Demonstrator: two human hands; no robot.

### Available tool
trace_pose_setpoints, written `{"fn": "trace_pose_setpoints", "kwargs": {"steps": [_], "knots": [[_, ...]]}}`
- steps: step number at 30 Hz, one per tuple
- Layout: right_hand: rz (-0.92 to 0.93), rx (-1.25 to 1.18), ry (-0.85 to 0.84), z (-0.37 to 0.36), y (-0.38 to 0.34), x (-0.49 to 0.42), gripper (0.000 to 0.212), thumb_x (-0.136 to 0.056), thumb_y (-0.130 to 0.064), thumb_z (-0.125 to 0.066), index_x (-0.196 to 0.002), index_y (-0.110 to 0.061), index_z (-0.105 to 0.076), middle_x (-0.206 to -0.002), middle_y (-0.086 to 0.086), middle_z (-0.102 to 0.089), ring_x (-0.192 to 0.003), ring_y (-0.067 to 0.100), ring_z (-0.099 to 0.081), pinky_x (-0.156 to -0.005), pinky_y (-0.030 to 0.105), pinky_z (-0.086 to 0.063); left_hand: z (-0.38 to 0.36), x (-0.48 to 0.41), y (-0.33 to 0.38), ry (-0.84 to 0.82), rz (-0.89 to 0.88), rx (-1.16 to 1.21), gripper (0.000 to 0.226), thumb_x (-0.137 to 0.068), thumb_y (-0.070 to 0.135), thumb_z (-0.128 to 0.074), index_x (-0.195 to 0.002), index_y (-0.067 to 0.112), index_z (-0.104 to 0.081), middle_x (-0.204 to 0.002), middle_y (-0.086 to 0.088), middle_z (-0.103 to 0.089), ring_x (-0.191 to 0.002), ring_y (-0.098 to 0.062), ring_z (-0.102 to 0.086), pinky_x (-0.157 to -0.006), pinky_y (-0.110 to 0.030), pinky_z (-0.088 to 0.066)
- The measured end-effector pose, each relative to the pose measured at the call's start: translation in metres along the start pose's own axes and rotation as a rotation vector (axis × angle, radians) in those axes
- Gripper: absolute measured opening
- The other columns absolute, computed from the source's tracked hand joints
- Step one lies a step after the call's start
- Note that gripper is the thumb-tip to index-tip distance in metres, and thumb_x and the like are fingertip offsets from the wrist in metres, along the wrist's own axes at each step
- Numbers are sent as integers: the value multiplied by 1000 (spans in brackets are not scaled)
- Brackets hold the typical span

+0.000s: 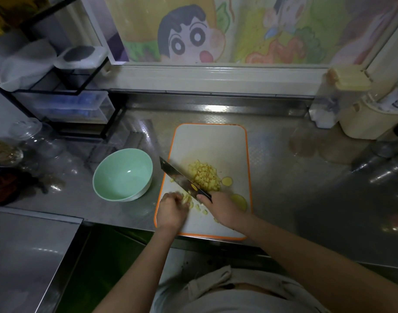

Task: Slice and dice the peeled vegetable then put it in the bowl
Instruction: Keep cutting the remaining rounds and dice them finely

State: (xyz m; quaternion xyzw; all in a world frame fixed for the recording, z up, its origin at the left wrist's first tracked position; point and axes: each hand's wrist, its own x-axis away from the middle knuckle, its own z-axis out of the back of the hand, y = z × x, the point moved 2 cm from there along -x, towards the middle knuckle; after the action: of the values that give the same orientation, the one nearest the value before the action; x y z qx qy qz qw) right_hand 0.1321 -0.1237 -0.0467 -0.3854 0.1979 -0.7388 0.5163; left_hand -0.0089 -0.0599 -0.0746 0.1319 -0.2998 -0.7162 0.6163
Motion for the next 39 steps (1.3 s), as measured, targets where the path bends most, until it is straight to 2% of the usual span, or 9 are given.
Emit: {"fn": "trace_pose_setpoints", "kwargs": {"steps": [4, 8, 12, 23, 25, 27, 31, 35, 39], "knots": [[-5, 61, -17, -2, -2, 0, 44, -98, -45, -39, -72, -10, -47, -62, 2, -46, -65, 23, -50, -51, 30, -32, -1, 3, 1, 29, 30, 11, 8, -81, 15, -65, -88, 11, -62, -100, -10, -62, -94, -28, -59, -71, -26, -40], [0, 133, -33, -4, -2, 2, 49, -98, -46, -38, -59, -15, -36, -56, 1, -41, -51, 17, -42, -45, 24, -27, -2, 3, 0, 48, 54, 45, 20, -81, 9, -60, -100, 12, -63, -101, -7, -65, -96, -25, -59, -71, -23, -37], [-21, 165, -48, -6, -3, 1, 51, -99, -45, -38, -57, -16, -33, -54, 0, -39, -48, 15, -39, -46, 28, -30, -2, 1, 1, 58, 48, 18, 15, -82, 7, -59, -94, 8, -67, -101, -12, -66, -96, -28, -59, -71, -23, -37], [-52, 160, -95, -5, -13, 0, 39, -100, -40, -35, -72, -13, -41, -73, 8, -53, -88, 30, -61, -64, 28, -41, -2, -8, -3, -2, 88, 104, 6, -81, 4, -65, -81, 7, -70, -87, -8, -69, -88, -23, -61, -68, -19, -33], [-51, 173, -89, -5, -13, 1, 41, -101, -40, -35, -67, -16, -36, -67, 4, -46, -87, 29, -60, -61, 26, -39, -2, -8, -4, -7, 93, 114, 6, -81, 4, -65, -81, 6, -71, -86, -7, -69, -86, -22, -61, -68, -19, -33], [-51, 127, -120, -8, -12, 2, 42, -101, -39, -32, -63, -22, -29, -65, -3, -37, -95, 32, -59, -68, 25, -35, -2, -9, -5, -12, 88, 114, 5, -81, 5, -66, -82, 6, -71, -87, -7, -69, -85, -20, -60, -69, -19, -34], [-56, 107, -111, -11, -12, 4, 41, -101, -38, -31, -64, -21, -30, -68, 1, -43, -97, 35, -59, -72, 28, -35, -2, -10, -7, -13, 95, 116, 5, -80, 6, -67, -80, 8, -71, -87, -6, -70, -84, -20, -60, -71, -20, -37], [-41, 240, 42, -23, -6, 0, 37, -98, -44, -40, -81, -12, -50, -95, 18, -66, -88, 32, -64, -64, 31, -43, -2, -11, -7, -23, 78, 107, 6, -80, 5, -67, -77, 9, -70, -85, -7, -70, -85, -22, -63, -72, -20, -39], [-6, 431, 165, -33, -5, -2, 44, -96, -49, -40, -112, -10, -56, -103, 13, -65, -92, 29, -64, -77, 32, -49, 0, -10, -7, -22, 48, 92, 9, -81, 3, -63, -78, 7, -70, -85, -8, -71, -84, -21, -64, -75, -18, -40]]}}
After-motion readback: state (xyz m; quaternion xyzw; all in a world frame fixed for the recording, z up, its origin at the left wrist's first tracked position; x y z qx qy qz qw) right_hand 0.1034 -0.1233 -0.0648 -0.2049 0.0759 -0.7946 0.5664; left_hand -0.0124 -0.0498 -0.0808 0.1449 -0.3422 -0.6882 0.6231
